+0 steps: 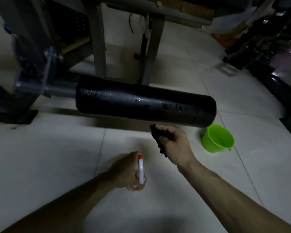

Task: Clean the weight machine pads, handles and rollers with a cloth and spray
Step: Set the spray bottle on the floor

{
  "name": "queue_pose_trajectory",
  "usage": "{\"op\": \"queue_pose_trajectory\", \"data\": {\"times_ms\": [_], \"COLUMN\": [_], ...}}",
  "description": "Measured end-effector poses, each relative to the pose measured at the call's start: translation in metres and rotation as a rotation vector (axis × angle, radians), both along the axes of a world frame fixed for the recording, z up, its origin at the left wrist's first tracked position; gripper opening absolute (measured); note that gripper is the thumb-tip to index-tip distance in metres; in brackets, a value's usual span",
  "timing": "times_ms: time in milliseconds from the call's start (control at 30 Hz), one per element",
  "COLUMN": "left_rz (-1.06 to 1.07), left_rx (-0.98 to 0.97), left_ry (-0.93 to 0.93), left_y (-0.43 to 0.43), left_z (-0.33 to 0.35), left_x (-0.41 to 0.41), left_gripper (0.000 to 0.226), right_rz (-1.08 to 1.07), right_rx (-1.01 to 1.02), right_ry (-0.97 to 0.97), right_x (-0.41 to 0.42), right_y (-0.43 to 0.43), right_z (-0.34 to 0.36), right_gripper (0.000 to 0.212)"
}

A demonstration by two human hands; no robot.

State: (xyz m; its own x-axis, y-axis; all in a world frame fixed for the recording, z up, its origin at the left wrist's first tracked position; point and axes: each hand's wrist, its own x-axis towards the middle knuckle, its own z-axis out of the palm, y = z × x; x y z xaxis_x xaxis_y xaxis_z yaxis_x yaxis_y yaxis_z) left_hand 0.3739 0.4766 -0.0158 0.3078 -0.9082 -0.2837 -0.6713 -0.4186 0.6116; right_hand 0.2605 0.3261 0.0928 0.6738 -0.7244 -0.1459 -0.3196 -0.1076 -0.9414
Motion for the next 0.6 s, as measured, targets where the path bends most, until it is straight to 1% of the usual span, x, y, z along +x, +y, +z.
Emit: {"op": "queue_pose_trajectory", "data": {"times_ms": [33,67,100,133,167,200,233,267,300,333,367,433,500,567,600], "left_rz": [-0.024,0.004,0.007,0.074,0.179,0.3,0.413,0.536,0.626,0.73,0.822,0.924,0.933,0.886,0.877], "left_rx": [0.008,-0.052,-0.096,-0.233,-0.407,-0.541,-0.687,-0.775,-0.807,-0.794,-0.756,-0.674,-0.612,-0.616,-0.624], "left_ry": [-0.032,-0.065,-0.14,-0.214,-0.3,-0.367,-0.442,-0.515,-0.52,-0.504,-0.447,-0.255,-0.091,-0.009,0.005], "left_y": [0.003,0.009,0.011,0.012,0.014,0.017,0.02,0.027,0.027,0.031,0.035,0.039,0.042,0.042,0.041], "left_z": [0.007,0.022,0.035,0.048,0.065,0.081,0.096,0.109,0.118,0.125,0.125,0.117,0.106,0.096,0.093], "left_x": [0.009,0.022,0.03,0.042,0.055,0.066,0.077,0.094,0.105,0.118,0.131,0.154,0.167,0.172,0.172], "left_gripper": [0.089,0.081,0.072,0.061,0.048,0.038,0.03,0.028,0.031,0.04,0.052,0.07,0.08,0.081,0.081], "right_rz": [0.019,0.04,0.042,0.044,0.045,0.04,0.044,0.077,0.118,0.179,0.234,0.3,0.312,0.307,0.304], "right_rx": [-0.009,-0.012,-0.032,-0.071,-0.143,-0.239,-0.355,-0.468,-0.594,-0.712,-0.807,-0.932,-0.986,-1.005,-1.017], "right_ry": [-0.022,-0.062,-0.099,-0.139,-0.17,-0.186,-0.193,-0.208,-0.214,-0.222,-0.22,-0.174,-0.046,0.094,0.12], "right_x": [0.006,0.018,0.025,0.034,0.047,0.059,0.07,0.086,0.091,0.103,0.111,0.128,0.141,0.145,0.146], "right_y": [0.002,0.005,0.004,0.003,0.002,0.001,0.0,0.001,-0.001,-0.001,-0.003,-0.012,-0.022,-0.026,-0.026], "right_z": [0.001,0.004,0.005,0.008,0.013,0.019,0.026,0.033,0.041,0.048,0.052,0.051,0.039,0.024,0.017], "right_gripper": [0.045,0.048,0.052,0.055,0.056,0.056,0.055,0.055,0.056,0.058,0.059,0.061,0.062,0.061,0.059]}}
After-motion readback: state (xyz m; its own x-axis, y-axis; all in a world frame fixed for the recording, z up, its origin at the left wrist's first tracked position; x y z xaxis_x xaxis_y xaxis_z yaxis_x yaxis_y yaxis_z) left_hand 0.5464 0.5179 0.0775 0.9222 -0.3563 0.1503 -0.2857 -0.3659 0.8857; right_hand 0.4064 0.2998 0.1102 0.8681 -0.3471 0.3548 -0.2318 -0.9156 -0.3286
